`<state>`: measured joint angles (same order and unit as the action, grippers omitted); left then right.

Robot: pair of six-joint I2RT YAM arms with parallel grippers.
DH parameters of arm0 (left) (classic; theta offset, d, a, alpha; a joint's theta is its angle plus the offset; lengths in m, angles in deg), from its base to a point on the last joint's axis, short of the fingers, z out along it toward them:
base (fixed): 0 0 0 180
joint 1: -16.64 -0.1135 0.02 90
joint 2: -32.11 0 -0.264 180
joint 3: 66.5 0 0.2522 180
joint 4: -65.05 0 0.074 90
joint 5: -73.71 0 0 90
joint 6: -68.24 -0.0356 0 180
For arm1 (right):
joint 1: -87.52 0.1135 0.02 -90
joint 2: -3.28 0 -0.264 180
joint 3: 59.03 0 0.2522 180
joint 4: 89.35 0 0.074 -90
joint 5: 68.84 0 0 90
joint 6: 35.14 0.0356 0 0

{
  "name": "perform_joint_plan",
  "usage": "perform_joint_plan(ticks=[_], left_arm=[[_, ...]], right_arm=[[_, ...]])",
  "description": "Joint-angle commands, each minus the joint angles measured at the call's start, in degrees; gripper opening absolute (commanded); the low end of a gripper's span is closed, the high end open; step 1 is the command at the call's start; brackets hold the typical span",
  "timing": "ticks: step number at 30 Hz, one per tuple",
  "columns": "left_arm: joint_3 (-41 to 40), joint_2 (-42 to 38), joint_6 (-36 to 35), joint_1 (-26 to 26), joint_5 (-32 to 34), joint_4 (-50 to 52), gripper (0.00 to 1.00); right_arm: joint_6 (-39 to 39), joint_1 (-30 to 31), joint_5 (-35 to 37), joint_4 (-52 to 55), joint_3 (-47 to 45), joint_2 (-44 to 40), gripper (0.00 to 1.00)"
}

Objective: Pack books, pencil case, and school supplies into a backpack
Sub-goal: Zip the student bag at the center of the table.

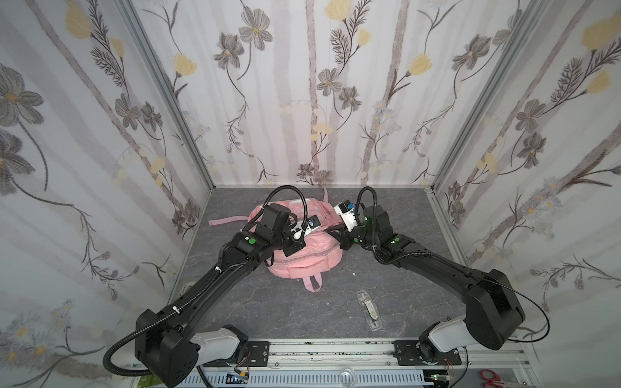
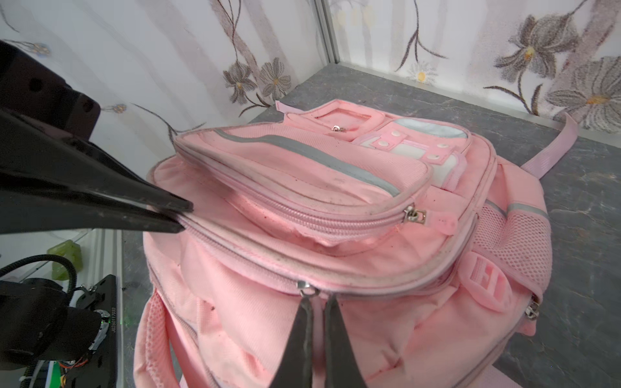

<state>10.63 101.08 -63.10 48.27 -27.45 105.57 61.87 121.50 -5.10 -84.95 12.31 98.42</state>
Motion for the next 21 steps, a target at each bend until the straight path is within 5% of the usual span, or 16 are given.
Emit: perform_joint_plan(ticks=[1,21], left_arm=[[-0.8,-2.8,0.8,-0.4,1.2,-2.9,0.00],[-6.9,-11.9,0.6,-2.0,4.9,-5.8,0.00]], right_arm=[[-0.1,-2.2,11.4,0.5,0.2,2.7,0.00],[2.2,-7.0,16.4,0.5,3.1,12.0,0.00]])
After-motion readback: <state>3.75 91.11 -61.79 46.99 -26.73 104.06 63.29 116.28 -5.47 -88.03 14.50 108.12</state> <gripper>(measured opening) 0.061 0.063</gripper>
